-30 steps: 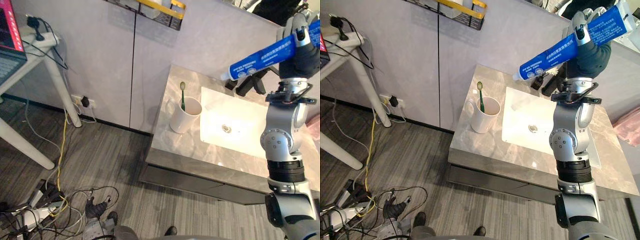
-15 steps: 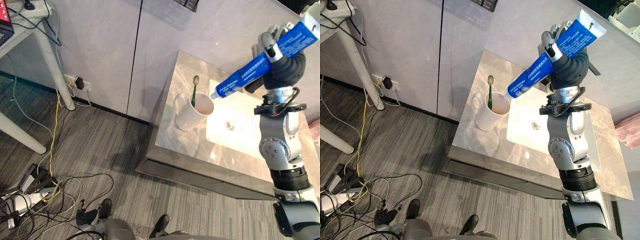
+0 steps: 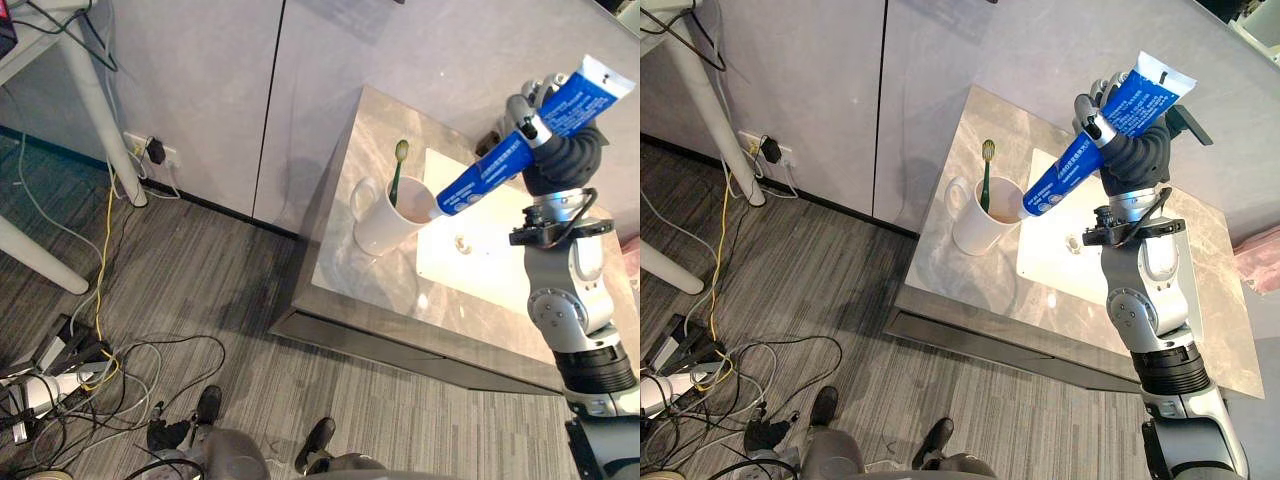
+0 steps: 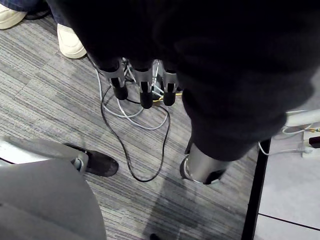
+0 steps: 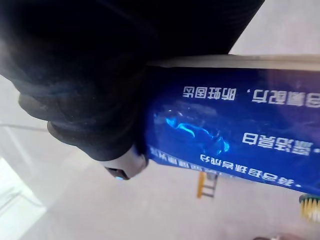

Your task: Organize washtable

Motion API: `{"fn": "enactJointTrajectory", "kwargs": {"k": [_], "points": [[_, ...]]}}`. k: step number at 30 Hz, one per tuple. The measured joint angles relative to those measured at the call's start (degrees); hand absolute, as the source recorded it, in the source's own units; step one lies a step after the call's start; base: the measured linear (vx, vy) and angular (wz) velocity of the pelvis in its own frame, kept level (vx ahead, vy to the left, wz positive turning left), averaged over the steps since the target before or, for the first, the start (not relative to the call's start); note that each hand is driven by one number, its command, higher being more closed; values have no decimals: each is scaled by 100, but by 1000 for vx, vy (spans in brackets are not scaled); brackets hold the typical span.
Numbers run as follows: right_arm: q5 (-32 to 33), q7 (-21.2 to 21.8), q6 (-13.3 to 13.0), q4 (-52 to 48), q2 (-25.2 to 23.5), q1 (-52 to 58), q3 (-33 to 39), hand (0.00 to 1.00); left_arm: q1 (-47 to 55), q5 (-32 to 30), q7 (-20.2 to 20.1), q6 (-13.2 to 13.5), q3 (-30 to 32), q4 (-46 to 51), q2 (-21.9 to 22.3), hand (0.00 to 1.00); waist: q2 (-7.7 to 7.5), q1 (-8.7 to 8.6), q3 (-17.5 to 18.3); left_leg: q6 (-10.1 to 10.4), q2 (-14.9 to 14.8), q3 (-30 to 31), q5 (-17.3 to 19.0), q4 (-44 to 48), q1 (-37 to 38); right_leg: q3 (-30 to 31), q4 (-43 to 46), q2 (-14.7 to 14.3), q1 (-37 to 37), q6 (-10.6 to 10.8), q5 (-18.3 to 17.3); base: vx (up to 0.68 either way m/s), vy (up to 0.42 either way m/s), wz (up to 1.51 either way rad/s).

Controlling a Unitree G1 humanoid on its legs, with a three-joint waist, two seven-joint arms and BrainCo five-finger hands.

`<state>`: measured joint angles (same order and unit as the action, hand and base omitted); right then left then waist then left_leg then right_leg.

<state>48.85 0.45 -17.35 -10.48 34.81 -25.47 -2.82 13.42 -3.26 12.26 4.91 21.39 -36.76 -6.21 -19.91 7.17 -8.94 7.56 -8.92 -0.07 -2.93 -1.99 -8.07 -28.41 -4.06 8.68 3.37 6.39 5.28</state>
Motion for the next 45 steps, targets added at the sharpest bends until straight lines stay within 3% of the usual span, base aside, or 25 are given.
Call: {"fn": "enactJointTrajectory", "kwargs": {"k": [11, 18, 26, 45], "points": [[4, -34, -137, 132, 18, -188, -3, 100, -121, 151, -71, 55, -141, -129, -125, 0, -41, 84, -68, 0, -2, 100, -5, 22, -156, -6, -2, -10, 112, 2, -3, -1, -2, 1], [-25, -70, 48, 583, 16, -236, -268, 100, -128, 165, -64, 69, -166, -124, -162, 0, -114, 197, -118, 0, -2, 137, -8, 29, -260, -41, -3, -16, 192, 1, -2, 11, -2, 2], [-175, -255, 46, 854, 58, -958, -263, 100, -125, 282, -47, 80, -158, -93, -203, 0, -180, 202, -203, -1, -4, 151, -12, 79, -320, -99, -2, -23, 199, 0, 0, 2, 1, 3], [-174, -296, 45, 854, 64, -1000, -252, 100, -129, 371, -41, 114, -160, -83, -208, 0, -183, 206, -318, -1, -8, 159, -10, 90, -371, -118, -3, -28, 237, 0, 0, 0, 0, 0]]}}
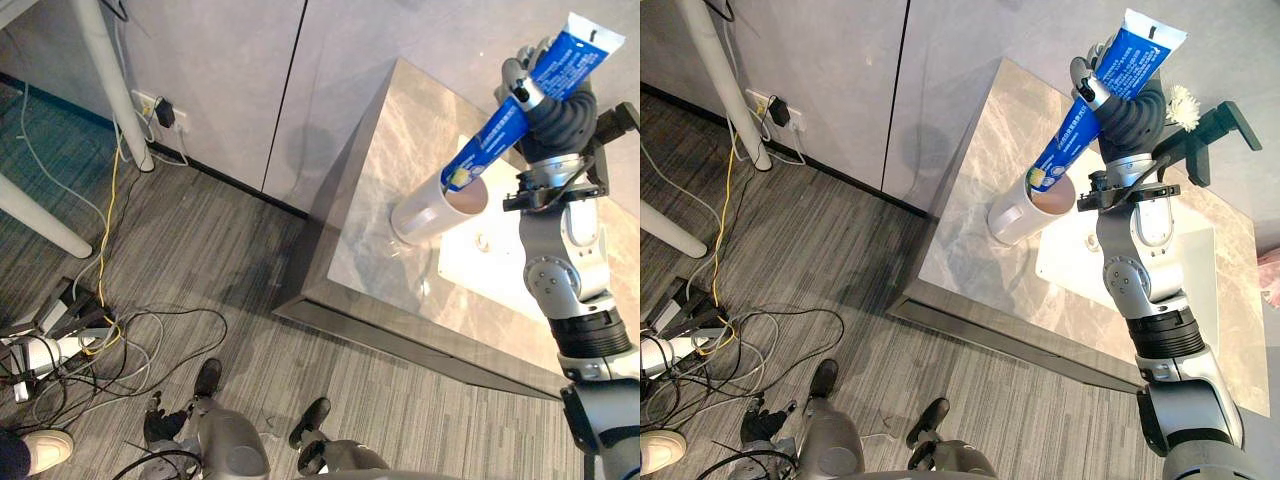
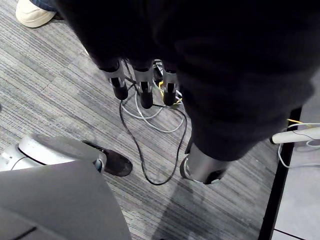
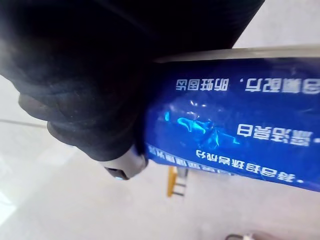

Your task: Organize washtable

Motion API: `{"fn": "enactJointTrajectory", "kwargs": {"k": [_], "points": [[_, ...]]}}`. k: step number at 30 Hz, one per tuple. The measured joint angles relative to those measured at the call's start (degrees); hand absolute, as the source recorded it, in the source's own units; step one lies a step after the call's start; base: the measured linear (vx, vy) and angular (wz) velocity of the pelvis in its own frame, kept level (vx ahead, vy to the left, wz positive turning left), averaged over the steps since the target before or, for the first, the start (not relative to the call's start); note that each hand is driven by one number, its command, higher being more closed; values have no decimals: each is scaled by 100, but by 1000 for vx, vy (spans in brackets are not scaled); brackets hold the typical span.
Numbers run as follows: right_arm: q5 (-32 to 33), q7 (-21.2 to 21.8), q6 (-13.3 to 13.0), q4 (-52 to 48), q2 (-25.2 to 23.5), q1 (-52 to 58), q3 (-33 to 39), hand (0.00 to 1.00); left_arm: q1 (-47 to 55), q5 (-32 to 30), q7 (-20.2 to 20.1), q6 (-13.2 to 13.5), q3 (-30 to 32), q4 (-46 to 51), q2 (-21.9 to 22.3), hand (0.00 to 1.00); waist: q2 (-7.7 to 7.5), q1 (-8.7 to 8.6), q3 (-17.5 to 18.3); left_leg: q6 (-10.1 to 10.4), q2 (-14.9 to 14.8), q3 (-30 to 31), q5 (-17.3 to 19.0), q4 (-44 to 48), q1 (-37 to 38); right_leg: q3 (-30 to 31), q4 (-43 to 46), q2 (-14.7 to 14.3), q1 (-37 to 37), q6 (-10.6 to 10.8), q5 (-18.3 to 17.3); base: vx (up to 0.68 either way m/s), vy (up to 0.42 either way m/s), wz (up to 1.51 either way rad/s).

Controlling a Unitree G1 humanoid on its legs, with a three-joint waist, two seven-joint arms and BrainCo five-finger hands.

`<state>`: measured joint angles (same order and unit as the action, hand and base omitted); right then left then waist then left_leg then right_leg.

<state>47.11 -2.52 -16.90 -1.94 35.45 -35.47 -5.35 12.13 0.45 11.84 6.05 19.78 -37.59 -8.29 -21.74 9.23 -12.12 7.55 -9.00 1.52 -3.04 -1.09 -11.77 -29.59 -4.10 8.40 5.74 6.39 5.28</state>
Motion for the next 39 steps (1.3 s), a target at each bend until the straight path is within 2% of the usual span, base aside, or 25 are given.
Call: {"fn": "enactJointTrajectory", "kwargs": {"k": [23, 24, 34, 39], "points": [[-48, 18, -13, -234, -2, 666, 375, 100, 2, -2, 63, -2, -4, -9, -8, 0, 14, -57, -11, 4, -9, -56, 4, 2, 11, 131, 0, -1, 45, -1, 0, -1, 0, -1], [-48, 18, -13, -249, -2, 668, 376, 0, 2, -2, 63, -2, -4, -9, -8, 0, 16, -59, -13, 5, -9, -57, 5, 2, 11, 133, 0, -1, 46, -1, 0, 0, 0, 0], [-52, 9, -13, -297, -19, 723, 387, 0, 2, -1, 60, -2, -8, -8, -8, 0, 18, -57, -14, 6, -10, -85, 6, -1, 10, 140, 1, -1, 53, -1, 1, 0, 0, 0], [-50, 0, -24, -317, -23, 732, 611, 0, 2, -1, 60, -2, -7, -9, -8, 0, 18, -55, -14, 7, -10, -102, 6, -1, 11, 146, 1, -1, 55, -2, 1, 0, 0, 0]]}}
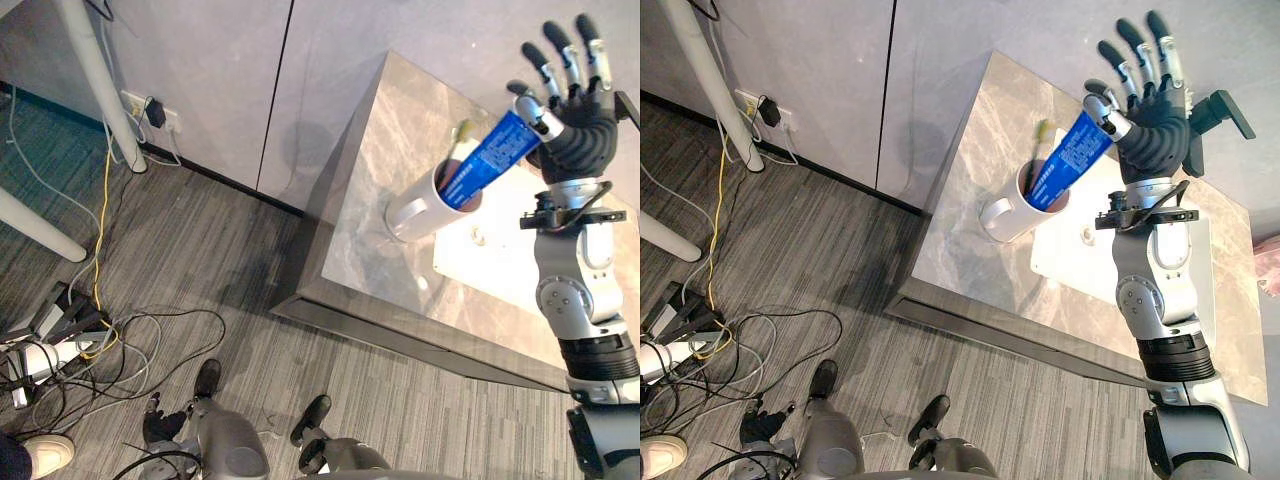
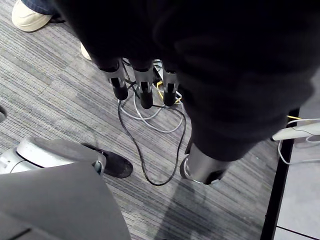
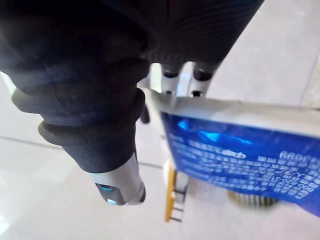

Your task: Organize washtable

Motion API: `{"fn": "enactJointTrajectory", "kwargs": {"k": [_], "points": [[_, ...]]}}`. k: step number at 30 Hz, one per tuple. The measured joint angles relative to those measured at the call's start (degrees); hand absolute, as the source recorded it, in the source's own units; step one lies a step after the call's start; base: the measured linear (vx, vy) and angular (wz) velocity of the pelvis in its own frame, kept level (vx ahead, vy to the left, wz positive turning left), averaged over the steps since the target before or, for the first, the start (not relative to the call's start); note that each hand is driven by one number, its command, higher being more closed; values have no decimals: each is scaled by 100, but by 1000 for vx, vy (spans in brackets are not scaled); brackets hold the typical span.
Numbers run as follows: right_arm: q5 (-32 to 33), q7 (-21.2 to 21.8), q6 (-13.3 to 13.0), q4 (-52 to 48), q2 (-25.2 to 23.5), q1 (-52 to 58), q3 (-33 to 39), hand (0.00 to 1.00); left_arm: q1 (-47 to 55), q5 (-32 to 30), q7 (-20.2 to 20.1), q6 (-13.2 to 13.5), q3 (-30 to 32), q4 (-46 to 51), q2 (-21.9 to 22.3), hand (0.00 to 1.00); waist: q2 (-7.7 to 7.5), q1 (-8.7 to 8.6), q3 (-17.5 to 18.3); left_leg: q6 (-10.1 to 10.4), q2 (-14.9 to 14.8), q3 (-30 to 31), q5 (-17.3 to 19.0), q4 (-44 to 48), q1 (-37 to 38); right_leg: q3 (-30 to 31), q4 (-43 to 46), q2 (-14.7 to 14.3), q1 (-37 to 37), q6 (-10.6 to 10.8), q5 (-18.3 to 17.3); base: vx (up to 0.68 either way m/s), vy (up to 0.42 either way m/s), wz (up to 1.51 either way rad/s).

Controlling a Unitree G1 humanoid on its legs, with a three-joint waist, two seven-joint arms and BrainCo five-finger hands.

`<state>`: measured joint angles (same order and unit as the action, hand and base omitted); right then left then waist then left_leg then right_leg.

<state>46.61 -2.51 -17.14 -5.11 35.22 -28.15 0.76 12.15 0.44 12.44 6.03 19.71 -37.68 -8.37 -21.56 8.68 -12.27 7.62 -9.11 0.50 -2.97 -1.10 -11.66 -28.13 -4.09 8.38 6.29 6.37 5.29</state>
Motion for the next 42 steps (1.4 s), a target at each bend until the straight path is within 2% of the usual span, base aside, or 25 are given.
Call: {"fn": "enactJointTrajectory", "kwargs": {"k": [13, 17, 21, 23, 24, 26, 28, 29, 30, 31, 32, 33, 34, 35, 36, 38, 39, 41, 42], "points": [[0, -7, -4, -71, -71, 82, 119, 0, -1, 0, 1, -6, 0, 1, -1, 0, -1, -1, 2, 0, -2, -64, -1, 1, 35, 46, 0, 2, 2, -20, 16, 0, 0, -2], [0, -58, -10, -92, -72, 193, 743, 0, -2, -2, 6, -50, 11, 0, 0, 0, -1, -23, 15, 0, -3, -158, -1, 2, 104, 140, 0, 6, -4, -49, 39, -8, 3, -12], [-18, -282, -57, -261, -126, 636, 2113, 0, 16, -10, 8, -78, 91, -95, 31, 0, 57, -167, 156, 20, -2, -324, 26, -11, 307, 284, 1, 22, -95, -41, 61, -9, 5, -20], [-220, -497, -271, -638, -370, 1260, 3060, 0, 39, -24, 7, -119, 166, -364, 70, 0, 193, -276, 532, -8, 2, -544, 108, -23, 478, 474, 15, 43, -113, -36, 66, 20, 10, -44], [-244, -534, -294, -780, -492, 1395, 3326, 0, 42, -32, 4, -121, 255, -413, 127, 0, 270, -346, 627, -11, 4, -568, 121, -26, 528, 480, 38, 49, -136, -36, 66, 30, 8, -28], [-713, -918, -537, -1314, -943, 1971, 4285, 0, 74, -139, 13, -121, 489, -565, 333, 0, 603, -580, 889, -36, 7, -738, 201, -83, 846, 567, 112, 68, -283, -35, 66, 12, 15, -33], [-1275, -1255, -654, -1517, -1270, 2405, 4795, 0, 131, -190, 19, -119, 606, -666, 397, 0, 789, -701, 1093, -48, 12, -879, 308, -109, 979, 708, 111, 71, -293, -32, 62, -23, 16, -50], [-1871, -1581, -649, -1581, -1581, 2743, 5120, 0, 154, -302, 18, -116, 710, -784, 415, 0, 889, -835, 1205, -70, 14, -1013, 357, -128, 1061, 821, 109, 70, -321, -14, 37, -55, 3, -66], [-2429, -1880, -593, -1595, -1885, 3076, 5354, 0, 155, -356, 20, -112, 803, -852, 432, 0, 978, -893, 1267, -42, 22, -1160, 386, -209, 1182, 900, 108, 70, -319, 2, -47, -64, -10, -57], [-2697, -2019, -519, -1597, -2048, 3233, 5454, 0, 158, -384, 22, -110, 831, -913, 440, 0, 1034, -944, 1304, -42, 19, -1179, 386, -252, 1237, 939, 109, 52, -319, 26, -85, -45, -21, -48], [-3110, -2268, -379, -1588, -2341, 3559, 5607, 0, 155, -430, 23, -111, 921, -1010, 498, 0, 1153, -1040, 1370, -42, 19, -1181, 381, -330, 1320, 970, 109, 26, -318, -5, -112, -20, -23, -30], [-3442, -2459, -257, -1524, -2615, 3874, 5683, 0, 202, -483, 23, -112, 977, -1037, 547, 0, 1269, -1131, 1445, -35, 11, -1186, 372, -392, 1390, 1026, 101, -10, -313, -10, -112, -2, -23, -29], [-3627, -2553, -199, -1444, -2750, 4037, 5689, 0, 224, -516, 24, -111, 972, -1040, 578, 0, 1302, -1138, 1476, -21, 7, -1195, 362, -407, 1459, 1072, 97, -29, -309, -11, -108, 58, -25, -34], [-4047, -2737, 9, -1031, -3064, 4363, 5691, 0, 267, -551, 20, -105, 869, -1058, 632, 0, 1385, -1132, 1532, -11, -14, -1276, 336, -386, 1530, 1162, 98, -64, -318, -33, -64, 61, -21, -36], [-4355, -2913, 203, -774, -3259, 4479, 5665, 0, 265, -560, 21, -81, 783, -1150, 644, 0, 1400, -1128, 1549, -21, -19, -1362, 329, -383, 1556, 1234, 99, -76, -316, -40, -58, 51, -19, -37], [-4660, -3109, 421, -464, -3700, 4693, 5510, 0, 257, -561, 20, -64, 742, -1219, 745, 0, 1475, -1138, 1586, -14, -22, -1487, 337, -384, 1641, 1328, 101, -86, -315, -45, -53, 15, -5, -35], [-4809, -3261, 547, -237, -4111, 5007, 5054, 0, 277, -557, 23, -42, 740, -1227, 896, 0, 1537, -1121, 1570, 3, -38, -1670, 371, -384, 1755, 1461, 131, -111, -319, -51, -46, 40, 3, -45], [-4905, -3232, 612, 246, -4216, 5285, 4439, 0, 287, -508, 46, -12, 773, -1233, 1050, 0, 1623, -1107, 1531, 10, -59, -1875, 470, -304, 1853, 1608, 216, -125, -359, -39, -65, 22, 10, -45], [-4707, -3190, 605, 681, -4285, 5496, 4054, 0, 262, -463, 44, 18, 715, -1238, 1117, 0, 1680, -1085, 1503, 24, -84, -1933, 588, -192, 1953, 1643, 229, -131, -472, -34, -105, 14, 13, -27]]}}
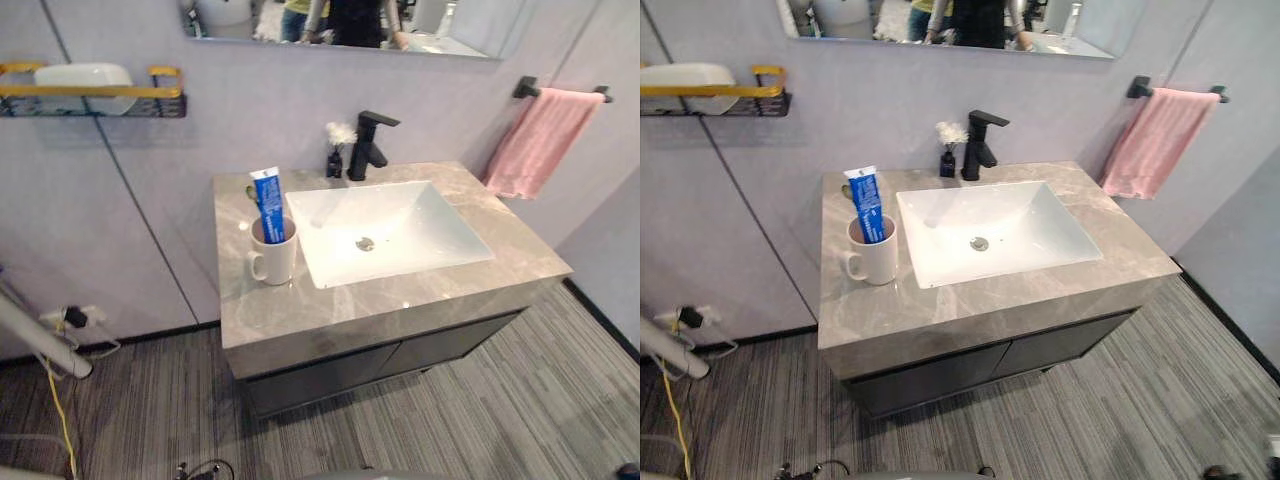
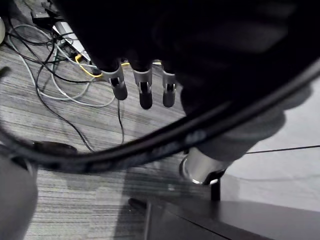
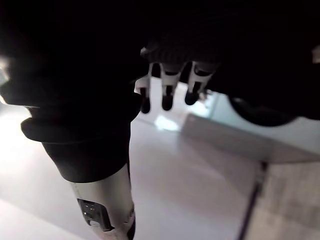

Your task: Organize washtable

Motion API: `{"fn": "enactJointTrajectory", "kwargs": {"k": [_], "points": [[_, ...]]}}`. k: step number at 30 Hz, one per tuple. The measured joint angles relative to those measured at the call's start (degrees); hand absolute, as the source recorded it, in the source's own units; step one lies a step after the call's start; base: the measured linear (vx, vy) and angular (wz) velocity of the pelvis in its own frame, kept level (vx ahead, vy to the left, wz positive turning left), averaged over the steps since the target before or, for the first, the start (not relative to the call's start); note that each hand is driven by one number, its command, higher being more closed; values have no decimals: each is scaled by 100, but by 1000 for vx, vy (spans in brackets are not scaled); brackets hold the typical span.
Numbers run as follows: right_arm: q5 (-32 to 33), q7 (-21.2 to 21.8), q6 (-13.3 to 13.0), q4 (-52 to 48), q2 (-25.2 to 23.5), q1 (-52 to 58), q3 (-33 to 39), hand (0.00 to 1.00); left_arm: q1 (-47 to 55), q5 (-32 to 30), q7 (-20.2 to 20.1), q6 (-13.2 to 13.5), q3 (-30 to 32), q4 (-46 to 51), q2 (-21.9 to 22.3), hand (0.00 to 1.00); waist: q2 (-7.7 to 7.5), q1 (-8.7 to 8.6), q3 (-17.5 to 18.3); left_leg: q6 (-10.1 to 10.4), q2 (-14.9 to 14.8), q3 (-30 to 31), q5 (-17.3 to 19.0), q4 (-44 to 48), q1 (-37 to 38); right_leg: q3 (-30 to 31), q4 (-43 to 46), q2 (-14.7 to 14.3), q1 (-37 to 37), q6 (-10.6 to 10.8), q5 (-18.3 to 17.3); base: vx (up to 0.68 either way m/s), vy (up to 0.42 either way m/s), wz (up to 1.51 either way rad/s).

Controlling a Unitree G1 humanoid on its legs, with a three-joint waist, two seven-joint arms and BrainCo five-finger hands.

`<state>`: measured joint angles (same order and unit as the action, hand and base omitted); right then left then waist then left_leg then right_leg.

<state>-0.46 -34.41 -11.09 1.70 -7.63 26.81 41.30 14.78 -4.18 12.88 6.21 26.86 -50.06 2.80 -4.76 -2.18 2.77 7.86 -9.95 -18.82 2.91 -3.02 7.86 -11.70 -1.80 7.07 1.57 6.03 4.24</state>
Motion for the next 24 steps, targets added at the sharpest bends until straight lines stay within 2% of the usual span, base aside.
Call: {"fn": "enactJointTrajectory", "kwargs": {"k": [1, 3, 4, 5, 6, 8, 9, 10, 13, 14, 16, 19, 21, 23, 24], "points": [[76, 45, -12, 237, -23, 61, -158, 0, -3, 32, 3, 29, -35, 0, 35, 0, 8, 8, -6, 12, -9, -21, 20, 28, 59, 15, 16, 0, -52, -3, -19, 37, 26, -12], [336, 379, -78, 1376, -38, 153, -574, 0, -23, 149, -6, 84, -231, -11, 79, 0, 28, 37, -16, 17, -34, -38, 102, 115, 166, 19, 60, 26, -179, -6, -75, 14, 14, -2], [527, 733, -30, 2275, -20, 104, -724, 0, -50, 188, -13, 134, -308, -60, 53, 0, 36, 101, -18, 6, -26, -23, 122, 117, 191, -3, 56, 37, -220, 4, -109, 10, 14, 14], [732, 1033, 82, 3218, 7, 31, -746, 0, -137, 222, -13, 158, -389, -188, 34, 0, 84, 188, -16, -3, 5, 49, 126, 95, 166, -79, 50, 79, -239, 0, -152, 13, 11, 24], [832, 1161, 146, 3693, 31, -23, -717, 0, -157, 256, -12, 163, -399, -237, 35, 0, 93, 214, -25, -17, 25, 119, 133, 86, 129, -139, 44, 98, -242, 12, -161, 27, 12, 48], [1504, 1610, 424, 5182, 108, -209, -507, 0, -255, 359, -16, 147, -406, -410, 36, 0, 238, 293, -48, -38, 135, 470, 129, 66, -66, -447, -56, 200, -316, 46, -165, 52, 27, 68], [1694, 1695, 493, 5405, 121, -244, -494, 0, -248, 366, -15, 146, -403, -416, 36, 0, 280, 291, -46, -50, 164, 560, 120, 49, -94, -534, -85, 228, -349, 71, -167, 89, 42, 83], [2154, 1939, 550, 5698, 143, -295, -586, 0, -235, 480, -13, 147, -393, -427, 28, 0, 345, 298, -46, -108, 229, 792, 70, -9, -116, -743, -153, 286, -460, 146, -158, 83, 31, 63], [2300, 2134, 533, 5783, 198, -459, -715, 0, -179, 875, 8, 162, -334, -428, 5, 0, 390, 309, -84, -132, 278, 987, 37, -24, -146, -916, -159, 332, -545, 192, -189, 76, 19, 46], [2277, 2242, 488, 5810, 264, -556, -828, 0, -166, 1190, 55, 179, -183, -424, 8, 100, 362, 306, -103, -131, 295, 1109, 36, -24, -170, -1055, -199, 348, -634, 204, -198, 76, 11, 43], [2236, 2283, 471, 5816, 296, -744, -1015, 0, -167, 1511, 146, 202, -38, -327, -5, 100, 307, 317, -126, -131, 298, 1176, 36, -17, -203, -1149, -246, 346, -677, 204, -198, 55, 0, 31], [2085, 2349, 413, 5745, 335, -1171, -1421, 0, -113, 2105, 290, 305, 268, 425, -4, 100, 205, 351, -275, -132, 305, 1299, 35, 1, -210, -1302, -261, 352, -743, 193, -205, 26, -2, 24], [1890, 2344, 361, 5698, 355, -1287, -1702, 0, -57, 2383, 512, 379, 482, 1488, -3, 100, 98, 476, -278, -133, 321, 1414, 34, 18, -223, -1470, -251, 372, -807, 172, -218, 36, 4, 27], [1776, 2341, 345, 5695, 362, -1292, -1816, 0, -14, 2383, 664, 428, 568, 2387, 24, 100, 88, 563, -278, -137, 359, 1518, 39, 80, -314, -1580, -215, 415, -851, 193, -244, -11, 15, 40], [1750, 2343, 329, 5711, 367, -1291, -1854, 0, -36, 2318, 859, 535, 655, 3465, 97, 100, 86, 612, -282, -185, 431, 1678, 79, 185, -460, -1744, -120, 513, -847, 278, -363, -8, 17, 60]]}}
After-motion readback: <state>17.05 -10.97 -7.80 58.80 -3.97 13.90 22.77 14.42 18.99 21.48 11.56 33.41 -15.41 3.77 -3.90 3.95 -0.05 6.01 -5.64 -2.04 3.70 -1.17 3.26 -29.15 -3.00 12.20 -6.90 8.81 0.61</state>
